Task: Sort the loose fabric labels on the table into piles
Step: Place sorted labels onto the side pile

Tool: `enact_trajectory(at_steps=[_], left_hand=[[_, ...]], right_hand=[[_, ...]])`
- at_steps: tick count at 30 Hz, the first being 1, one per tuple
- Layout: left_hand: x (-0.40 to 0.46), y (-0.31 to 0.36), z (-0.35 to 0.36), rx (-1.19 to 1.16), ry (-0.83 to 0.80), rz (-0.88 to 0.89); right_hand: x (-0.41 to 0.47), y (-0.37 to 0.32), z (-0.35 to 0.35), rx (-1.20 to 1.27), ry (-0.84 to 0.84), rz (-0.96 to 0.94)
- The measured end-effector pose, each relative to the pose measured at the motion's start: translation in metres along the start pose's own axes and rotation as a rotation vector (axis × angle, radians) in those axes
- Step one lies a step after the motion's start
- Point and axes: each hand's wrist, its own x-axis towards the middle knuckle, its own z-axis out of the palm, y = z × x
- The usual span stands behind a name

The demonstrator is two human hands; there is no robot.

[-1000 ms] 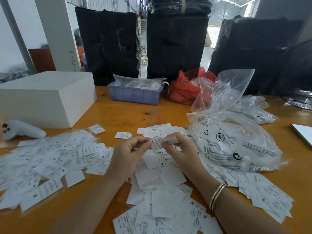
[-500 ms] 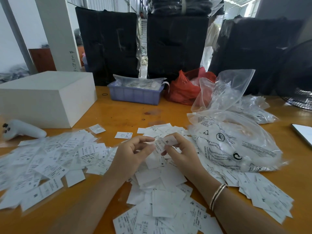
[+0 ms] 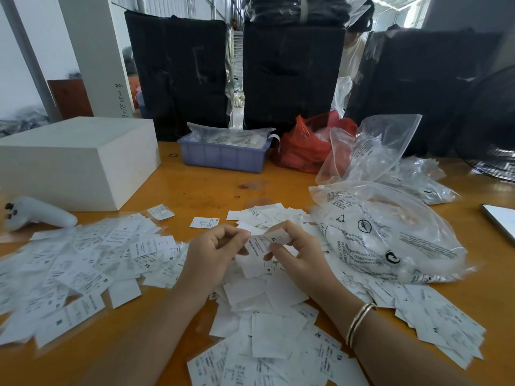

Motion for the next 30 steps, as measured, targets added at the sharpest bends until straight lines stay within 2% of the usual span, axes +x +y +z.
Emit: enact_trajectory(at_steps=[8, 13, 21, 26, 28, 30], left_hand=[[0.0006, 0.0014, -0.0011, -0.155, 0.018, -0.117], [0.0002, 0.0024, -0.0026, -0.202, -0.05, -0.151], [0.0016, -0.0007, -0.0015, -0.094, -0.069, -0.14], [0.0, -0.0001, 0.0, -0.017, -0.092, -0.105], [-0.0001, -0.0008, -0.0005, -0.005, -0.072, -0.101], [0.001, -0.0017, -0.0018, -0.042, -0.035, -0.129]], right_hand=[[0.0019, 0.0041, -0.0013, -0.011, 0.065, 0.057], [0.0021, 0.0046, -0.0016, -0.011, 0.085, 0.058], [0.0004, 0.0016, -0.0021, 0.038, 0.002, 0.025], [0.0002, 0.001, 0.0015, 0.084, -0.136, 0.129], [0.001, 0.0028, 0.0027, 0.111, -0.085, 0.149], [0.0035, 0.0054, 0.0009, 0.117, 0.042, 0.144]])
